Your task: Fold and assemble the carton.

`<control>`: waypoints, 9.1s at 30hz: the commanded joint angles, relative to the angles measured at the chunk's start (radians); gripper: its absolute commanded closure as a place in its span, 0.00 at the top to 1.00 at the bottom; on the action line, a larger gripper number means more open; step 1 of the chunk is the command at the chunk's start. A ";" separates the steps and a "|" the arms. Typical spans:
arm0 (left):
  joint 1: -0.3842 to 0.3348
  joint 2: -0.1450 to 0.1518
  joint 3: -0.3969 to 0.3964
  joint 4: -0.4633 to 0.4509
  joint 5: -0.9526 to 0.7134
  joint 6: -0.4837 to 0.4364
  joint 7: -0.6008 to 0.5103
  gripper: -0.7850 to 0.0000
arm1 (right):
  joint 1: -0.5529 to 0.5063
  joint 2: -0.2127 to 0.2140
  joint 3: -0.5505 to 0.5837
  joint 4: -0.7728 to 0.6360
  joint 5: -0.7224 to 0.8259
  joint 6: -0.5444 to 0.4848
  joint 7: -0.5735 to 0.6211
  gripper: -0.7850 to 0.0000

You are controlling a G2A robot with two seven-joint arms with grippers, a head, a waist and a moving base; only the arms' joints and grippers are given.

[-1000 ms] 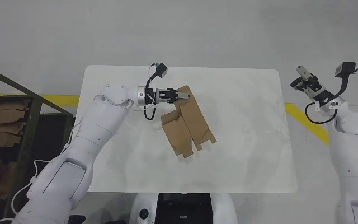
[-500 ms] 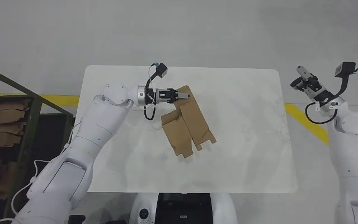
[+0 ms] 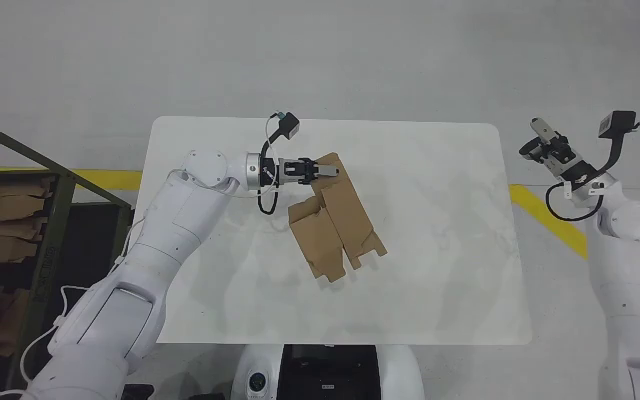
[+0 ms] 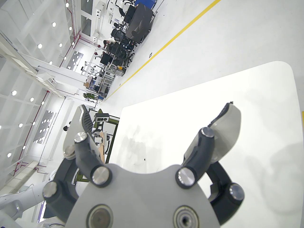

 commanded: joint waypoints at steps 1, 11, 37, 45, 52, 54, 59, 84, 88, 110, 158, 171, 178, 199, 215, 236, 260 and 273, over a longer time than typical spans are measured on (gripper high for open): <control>0.000 0.000 0.000 0.000 0.000 0.000 0.000 0.00 | 0.000 0.000 0.000 0.000 0.000 0.000 0.000 1.00; 0.000 0.000 0.000 0.000 0.000 0.000 0.000 0.00 | 0.000 0.000 0.000 0.000 0.000 0.000 0.000 1.00; -0.129 -0.061 0.110 0.159 -0.038 0.009 -0.179 0.00 | -0.074 -0.021 -0.160 -0.131 0.173 -0.004 0.344 1.00; -0.178 -0.094 0.181 0.191 -0.069 0.025 -0.195 0.00 | -0.092 -0.036 -0.254 -0.202 0.337 0.065 0.522 1.00; -0.198 -0.106 0.239 0.185 -0.101 0.041 -0.211 0.00 | -0.103 -0.050 -0.321 -0.238 0.463 0.124 0.581 1.00; -0.206 -0.110 0.250 0.191 -0.114 0.042 -0.212 0.00 | -0.100 -0.053 -0.325 -0.226 0.494 0.134 0.591 1.00; -0.213 -0.114 0.258 0.209 -0.124 0.029 -0.200 0.00 | -0.100 -0.053 -0.324 -0.223 0.495 0.133 0.590 1.00; -0.184 -0.112 0.259 0.129 -0.070 0.080 -0.192 0.00 | -0.068 -0.106 -0.513 -0.294 0.419 0.142 0.502 1.00; -0.182 -0.116 0.259 0.129 -0.066 0.081 -0.199 0.00 | -0.052 -0.116 -0.533 -0.267 0.424 0.126 0.498 1.00; -0.186 -0.132 0.239 0.147 -0.071 0.073 -0.239 0.00 | -0.021 -0.134 -0.554 -0.198 0.401 0.115 0.519 0.29; -0.049 -0.029 -0.008 0.052 -0.093 0.042 -0.204 1.00 | -0.143 -0.112 -0.370 -0.260 0.468 0.088 0.346 0.00; 0.021 -0.011 -0.047 -0.012 -0.100 0.078 -0.170 1.00 | -0.302 -0.105 -0.297 -0.458 0.337 0.152 -0.036 0.00; 0.034 -0.024 -0.018 -0.029 -0.116 0.091 -0.142 1.00 | -0.378 -0.116 -0.319 -0.550 0.263 0.147 -0.212 0.00; 0.046 -0.029 -0.031 -0.020 -0.115 0.095 -0.084 0.00 | -0.421 -0.142 -0.341 -0.580 0.200 0.143 -0.345 0.00; 0.029 -0.021 -0.042 -0.009 -0.101 0.116 -0.187 0.00 | -0.393 -0.136 -0.274 -0.527 0.269 0.100 -0.160 1.00; -0.032 -0.038 0.009 0.041 -0.088 0.137 -0.267 0.00 | -0.243 -0.135 -0.306 -0.338 0.351 0.135 0.239 0.00; 0.028 -0.021 -0.093 0.012 -0.207 0.072 -0.209 1.00 | -0.399 -0.117 -0.191 -0.525 0.256 0.154 0.001 0.00; 0.045 -0.025 -0.091 0.006 -0.240 0.099 -0.201 1.00 | -0.510 -0.123 -0.201 -0.632 0.170 0.181 -0.171 0.00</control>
